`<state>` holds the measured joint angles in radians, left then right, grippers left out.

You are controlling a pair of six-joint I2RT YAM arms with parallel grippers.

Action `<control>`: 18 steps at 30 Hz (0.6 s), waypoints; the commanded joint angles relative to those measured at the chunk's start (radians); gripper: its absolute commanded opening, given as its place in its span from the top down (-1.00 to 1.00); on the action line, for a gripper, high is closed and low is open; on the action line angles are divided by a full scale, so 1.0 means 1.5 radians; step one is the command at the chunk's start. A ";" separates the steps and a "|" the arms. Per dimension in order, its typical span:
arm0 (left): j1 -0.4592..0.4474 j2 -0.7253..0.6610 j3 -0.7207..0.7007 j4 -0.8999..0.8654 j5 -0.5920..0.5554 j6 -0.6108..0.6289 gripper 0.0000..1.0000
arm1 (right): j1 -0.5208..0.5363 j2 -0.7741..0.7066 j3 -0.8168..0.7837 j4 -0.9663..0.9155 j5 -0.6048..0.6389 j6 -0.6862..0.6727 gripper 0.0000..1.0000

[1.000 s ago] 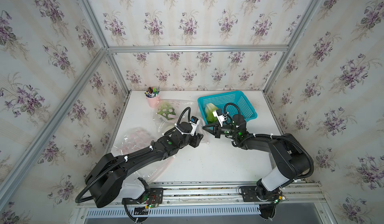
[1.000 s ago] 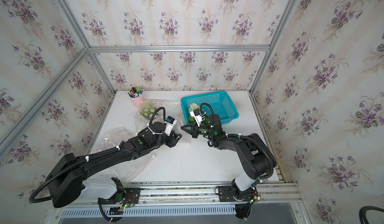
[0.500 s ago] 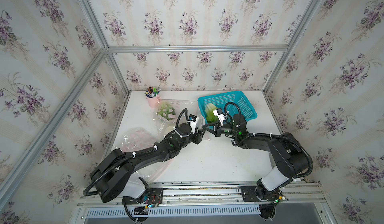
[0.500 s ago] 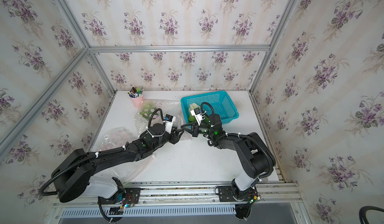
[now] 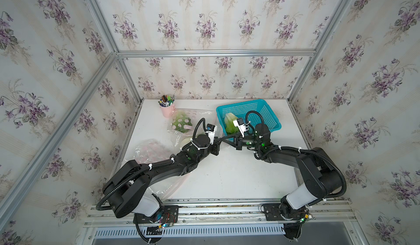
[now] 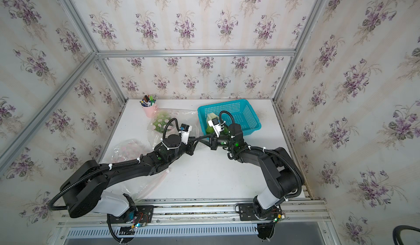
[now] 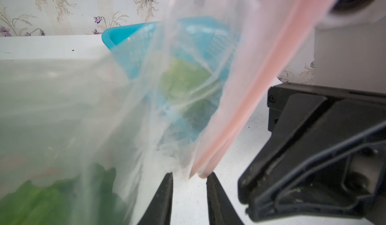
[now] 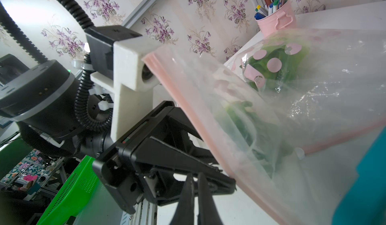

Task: Open the zip-top bag and take out the chinese cabbages
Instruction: Open the zipper of the food storage bag at the center of the board.

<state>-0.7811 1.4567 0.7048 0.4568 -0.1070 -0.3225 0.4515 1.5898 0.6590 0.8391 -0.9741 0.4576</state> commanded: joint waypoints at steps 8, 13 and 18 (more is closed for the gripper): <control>0.000 -0.021 -0.012 0.002 0.054 0.031 -0.01 | -0.002 -0.045 -0.014 -0.085 0.186 -0.093 0.56; 0.000 -0.048 -0.007 -0.037 0.065 0.052 -0.07 | -0.002 -0.081 -0.027 -0.121 0.282 -0.110 0.65; 0.000 -0.083 -0.011 -0.080 0.059 0.072 -0.07 | -0.003 -0.126 -0.062 -0.124 0.292 -0.104 0.57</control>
<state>-0.7807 1.3548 0.6899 0.3717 -0.0216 -0.2451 0.4484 1.4277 0.5873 0.6540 -0.5728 0.3096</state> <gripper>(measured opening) 0.537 0.216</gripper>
